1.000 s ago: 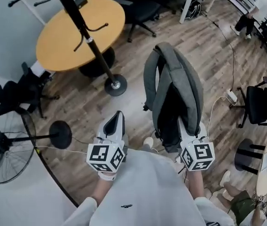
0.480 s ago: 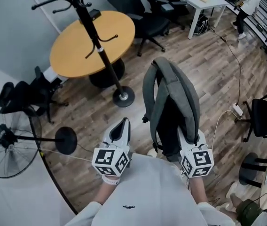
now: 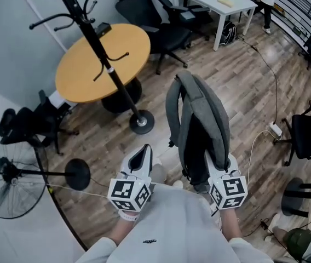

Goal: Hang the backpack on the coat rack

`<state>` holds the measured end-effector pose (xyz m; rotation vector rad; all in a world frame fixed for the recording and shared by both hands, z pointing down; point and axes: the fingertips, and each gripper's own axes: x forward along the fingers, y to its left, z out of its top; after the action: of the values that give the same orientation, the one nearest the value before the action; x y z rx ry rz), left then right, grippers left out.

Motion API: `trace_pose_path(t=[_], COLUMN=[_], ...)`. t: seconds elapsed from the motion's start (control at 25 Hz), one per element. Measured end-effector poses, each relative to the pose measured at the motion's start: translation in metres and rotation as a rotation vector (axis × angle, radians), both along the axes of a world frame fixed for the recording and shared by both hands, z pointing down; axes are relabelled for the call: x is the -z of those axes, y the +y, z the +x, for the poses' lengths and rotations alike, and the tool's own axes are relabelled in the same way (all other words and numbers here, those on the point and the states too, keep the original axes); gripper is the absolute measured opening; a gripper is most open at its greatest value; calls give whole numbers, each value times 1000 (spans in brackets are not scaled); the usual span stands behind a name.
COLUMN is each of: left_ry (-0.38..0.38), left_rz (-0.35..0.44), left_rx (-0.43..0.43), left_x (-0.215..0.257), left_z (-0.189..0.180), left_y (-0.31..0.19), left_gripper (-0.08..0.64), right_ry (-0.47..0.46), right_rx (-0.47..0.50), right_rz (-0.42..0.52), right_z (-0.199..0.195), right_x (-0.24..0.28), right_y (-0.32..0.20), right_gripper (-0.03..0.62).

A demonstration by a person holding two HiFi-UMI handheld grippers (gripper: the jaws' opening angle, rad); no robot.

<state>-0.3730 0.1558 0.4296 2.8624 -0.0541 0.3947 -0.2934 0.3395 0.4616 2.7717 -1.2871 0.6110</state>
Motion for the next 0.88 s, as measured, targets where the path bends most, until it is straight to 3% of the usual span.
trace_pose_path(t=[0.32, 0.88], left_ry=[-10, 45], left_rz=[-18, -26], left_rx=[-27, -39], left_x=[-9, 15], left_z=[46, 180], left_y=[-21, -100], left_gripper=[18, 18], right_ry=[-23, -73], right_rx=[-31, -51], right_rz=[-9, 12], right_z=[41, 162], right_x=[-1, 16], right_y=[-16, -94], right_gripper=[98, 98])
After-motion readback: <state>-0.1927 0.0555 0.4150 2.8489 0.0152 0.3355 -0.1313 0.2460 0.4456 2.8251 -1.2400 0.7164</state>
